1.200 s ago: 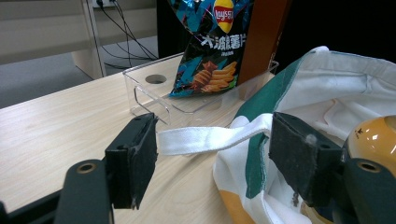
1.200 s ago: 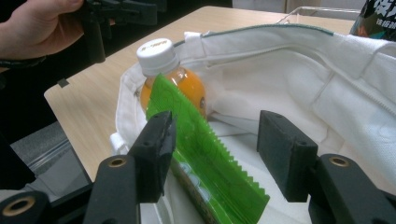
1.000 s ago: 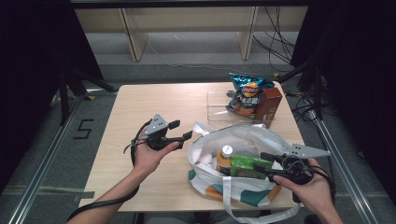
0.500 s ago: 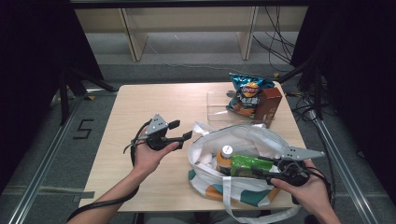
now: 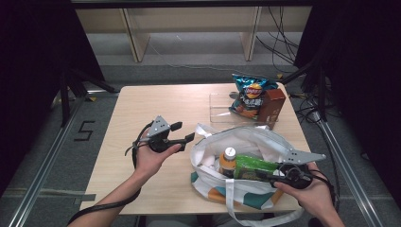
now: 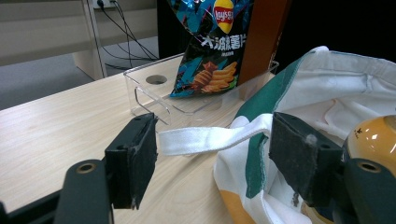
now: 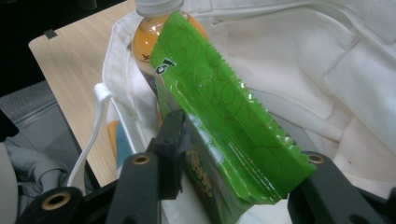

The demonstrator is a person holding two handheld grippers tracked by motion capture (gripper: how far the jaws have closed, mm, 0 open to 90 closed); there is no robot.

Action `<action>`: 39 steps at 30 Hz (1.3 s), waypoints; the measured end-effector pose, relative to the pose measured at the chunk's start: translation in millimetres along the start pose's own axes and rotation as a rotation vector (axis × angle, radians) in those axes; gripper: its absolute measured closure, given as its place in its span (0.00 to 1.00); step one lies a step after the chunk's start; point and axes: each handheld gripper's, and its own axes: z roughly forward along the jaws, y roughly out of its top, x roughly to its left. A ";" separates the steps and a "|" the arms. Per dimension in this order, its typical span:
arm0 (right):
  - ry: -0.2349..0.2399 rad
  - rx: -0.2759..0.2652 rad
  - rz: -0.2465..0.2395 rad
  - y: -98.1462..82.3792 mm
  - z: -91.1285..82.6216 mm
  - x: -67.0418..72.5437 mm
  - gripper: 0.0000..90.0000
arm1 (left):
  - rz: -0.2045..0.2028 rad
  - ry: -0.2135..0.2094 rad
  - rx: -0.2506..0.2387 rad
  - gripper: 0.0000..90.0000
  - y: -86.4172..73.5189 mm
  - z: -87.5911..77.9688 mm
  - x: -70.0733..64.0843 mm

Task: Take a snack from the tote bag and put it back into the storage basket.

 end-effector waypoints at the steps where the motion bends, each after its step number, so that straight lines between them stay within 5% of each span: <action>1: 0.011 0.010 0.026 0.1 -0.6 2.6 0.68 | -0.001 0.000 0.000 0.35 -0.1 0.0 -0.1; 13: -0.031 0.002 -0.073 1.9 -3.0 1.9 0.79 | -0.001 -0.008 -0.006 0.35 -0.6 1.0 -0.1; 39: -0.117 -0.021 -0.149 9.7 -13.9 5.3 0.92 | -0.004 -0.005 -0.005 0.35 -0.7 0.8 0.1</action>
